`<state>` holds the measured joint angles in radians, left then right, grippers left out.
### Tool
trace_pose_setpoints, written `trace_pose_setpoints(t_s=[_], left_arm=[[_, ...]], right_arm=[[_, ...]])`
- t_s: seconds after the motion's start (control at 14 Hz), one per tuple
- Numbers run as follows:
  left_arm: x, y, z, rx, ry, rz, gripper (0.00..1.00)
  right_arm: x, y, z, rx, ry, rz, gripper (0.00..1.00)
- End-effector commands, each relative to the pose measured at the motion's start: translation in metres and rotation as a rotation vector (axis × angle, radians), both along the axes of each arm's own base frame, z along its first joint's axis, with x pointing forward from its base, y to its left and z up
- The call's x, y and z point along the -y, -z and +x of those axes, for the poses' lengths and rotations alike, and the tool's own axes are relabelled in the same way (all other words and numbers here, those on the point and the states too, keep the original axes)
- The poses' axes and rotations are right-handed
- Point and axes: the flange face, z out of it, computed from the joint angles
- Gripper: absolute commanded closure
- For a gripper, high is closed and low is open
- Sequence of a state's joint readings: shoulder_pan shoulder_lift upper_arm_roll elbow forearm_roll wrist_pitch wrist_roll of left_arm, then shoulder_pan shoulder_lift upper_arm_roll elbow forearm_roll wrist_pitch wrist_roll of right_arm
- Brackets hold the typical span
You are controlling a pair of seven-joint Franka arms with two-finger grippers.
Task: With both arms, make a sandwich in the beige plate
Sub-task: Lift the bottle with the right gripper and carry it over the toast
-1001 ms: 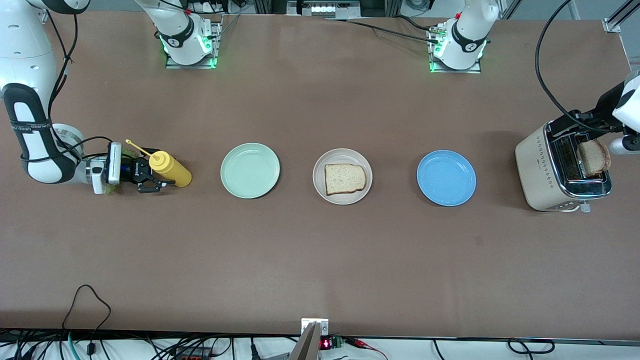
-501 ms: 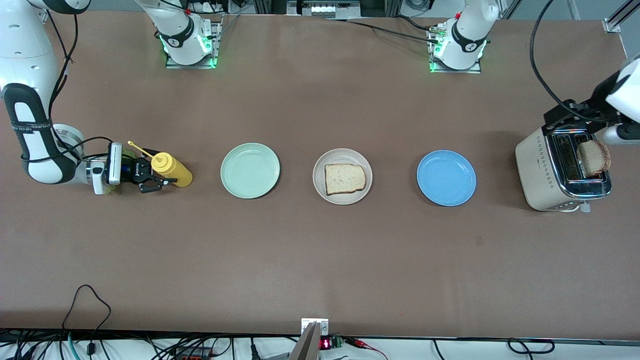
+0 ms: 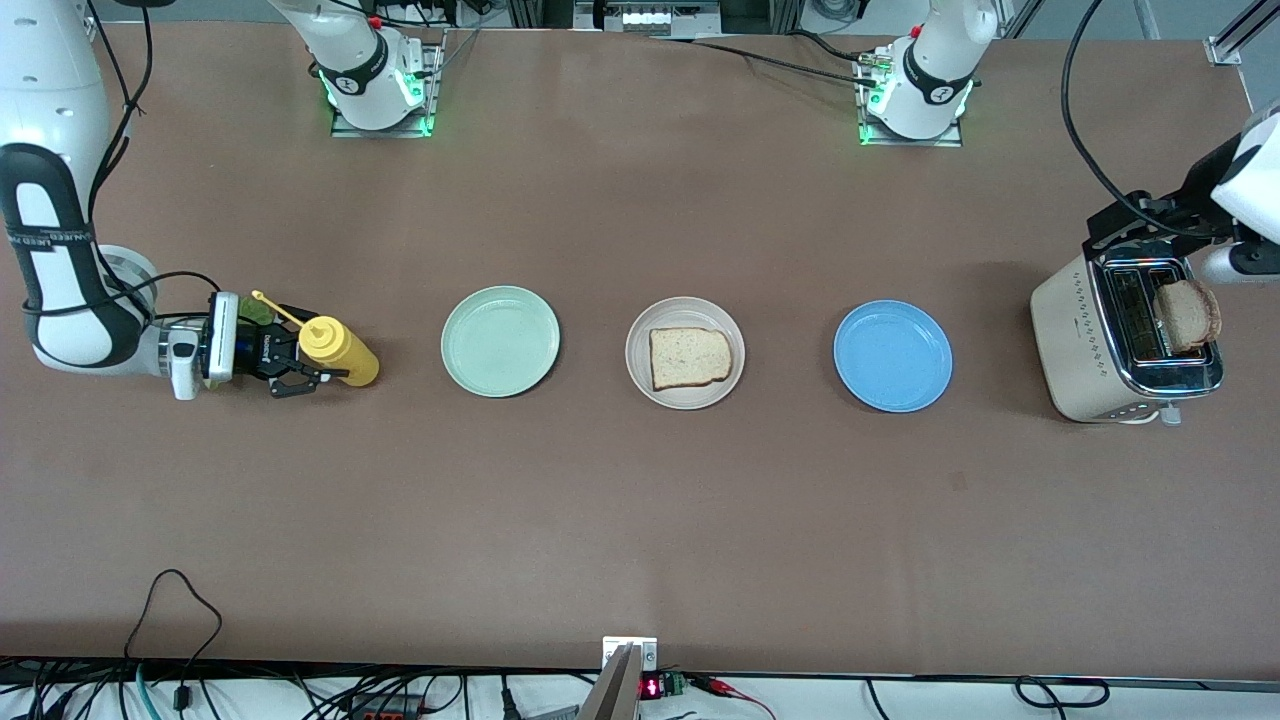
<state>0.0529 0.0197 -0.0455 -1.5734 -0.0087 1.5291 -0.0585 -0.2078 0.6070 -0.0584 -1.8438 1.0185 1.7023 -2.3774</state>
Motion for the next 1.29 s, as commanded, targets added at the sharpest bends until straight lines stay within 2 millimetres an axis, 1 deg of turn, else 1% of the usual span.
trace_pose_setpoints(t_s=[0.0,0.07,0.21,0.29,0.36,0.5,0.64,0.72,0.79,0.86,1.07,1.14,1.22], left_arm=[[-0.007,-0.001,0.003,0.018,-0.015,0.015,0.0],[-0.003,-0.002,0.004,0.033,-0.007,0.015,0.0],[0.013,-0.003,0.004,0.038,0.02,0.015,0.0],[0.015,-0.004,0.004,0.041,0.025,0.015,0.0],[0.016,-0.004,0.004,0.041,0.026,0.015,0.0],[0.015,-0.004,0.004,0.04,0.023,0.015,0.0],[0.012,-0.004,0.004,0.04,0.019,0.015,0.0],[0.011,-0.004,0.004,0.04,0.017,0.015,0.0],[0.006,-0.004,0.004,0.04,0.008,0.015,0.0],[0.005,-0.003,0.004,0.036,0.006,0.014,0.0],[0.006,-0.004,0.003,0.033,0.008,0.014,0.0],[0.006,-0.004,0.003,0.033,0.008,0.014,0.0],[0.006,-0.004,0.003,0.033,0.008,0.014,0.0]], right_arm=[[-0.03,-0.042,0.004,-0.03,0.019,-0.042,0.95],[-0.042,-0.056,0.007,-0.038,0.024,-0.056,0.95],[-0.065,-0.076,0.011,-0.057,0.032,-0.081,0.95],[-0.081,-0.086,0.014,-0.065,0.035,-0.102,0.95],[-0.093,-0.094,0.018,-0.069,0.051,-0.124,0.95],[-0.124,-0.11,0.021,-0.082,0.067,-0.158,0.95],[-0.154,-0.119,0.022,-0.095,0.076,-0.185,0.95],[-0.17,-0.128,0.022,-0.094,0.082,-0.2,0.95],[-0.181,-0.134,0.023,-0.095,0.093,-0.231,0.95],[-0.193,-0.141,0.022,-0.095,0.095,-0.26,0.95],[-0.226,-0.158,0.017,-0.097,0.107,-0.359,0.95],[-0.233,-0.165,0.015,-0.096,0.115,-0.391,0.95],[-0.247,-0.17,0.011,-0.107,0.113,-0.42,0.95]])
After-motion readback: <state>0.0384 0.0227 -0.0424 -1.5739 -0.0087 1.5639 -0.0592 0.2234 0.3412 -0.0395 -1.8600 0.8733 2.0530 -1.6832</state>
